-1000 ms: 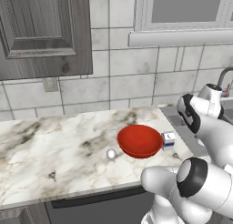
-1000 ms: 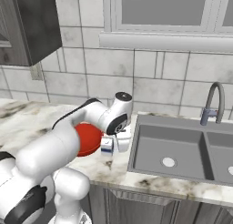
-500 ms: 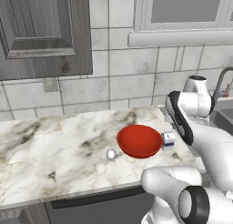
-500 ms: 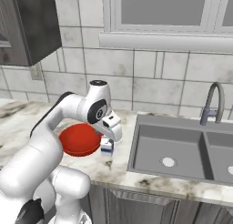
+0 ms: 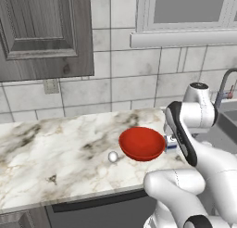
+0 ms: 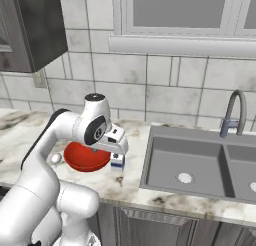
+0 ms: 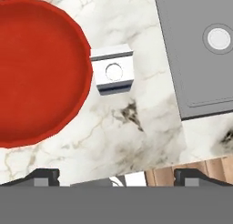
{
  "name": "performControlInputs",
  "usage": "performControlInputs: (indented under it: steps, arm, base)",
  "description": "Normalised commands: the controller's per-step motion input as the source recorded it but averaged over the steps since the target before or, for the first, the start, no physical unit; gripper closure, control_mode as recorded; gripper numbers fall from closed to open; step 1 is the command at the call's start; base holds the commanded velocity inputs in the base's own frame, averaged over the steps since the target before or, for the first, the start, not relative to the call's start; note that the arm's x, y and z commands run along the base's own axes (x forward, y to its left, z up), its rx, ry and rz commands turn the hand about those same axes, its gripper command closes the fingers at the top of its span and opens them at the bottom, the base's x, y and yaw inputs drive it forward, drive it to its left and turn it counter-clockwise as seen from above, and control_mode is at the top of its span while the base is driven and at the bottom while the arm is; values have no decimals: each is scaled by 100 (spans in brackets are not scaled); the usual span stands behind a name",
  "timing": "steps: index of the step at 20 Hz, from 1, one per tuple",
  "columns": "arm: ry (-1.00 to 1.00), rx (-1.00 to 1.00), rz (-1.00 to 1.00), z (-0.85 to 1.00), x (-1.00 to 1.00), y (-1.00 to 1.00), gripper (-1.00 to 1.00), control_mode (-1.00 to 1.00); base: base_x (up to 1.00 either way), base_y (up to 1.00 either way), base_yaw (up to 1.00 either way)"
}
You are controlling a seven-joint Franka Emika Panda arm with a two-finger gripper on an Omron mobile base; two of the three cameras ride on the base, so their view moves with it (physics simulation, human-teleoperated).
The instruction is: Gather the eggs and milk located in the vicinity of the sink area and place them right next to the bowl.
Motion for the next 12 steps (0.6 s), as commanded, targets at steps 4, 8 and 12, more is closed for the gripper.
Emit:
performControlInputs:
  steps: [4,8,12]
  arm:
    - [0,0,1,0,0,0,-100,-100]
    - [0,0,0,0,0,0,-100,100]
    - [0,0,0,0,0,0,-100,100]
  base:
    - [0,0,0]
    - [0,-42,1]
    - [1,-100,8]
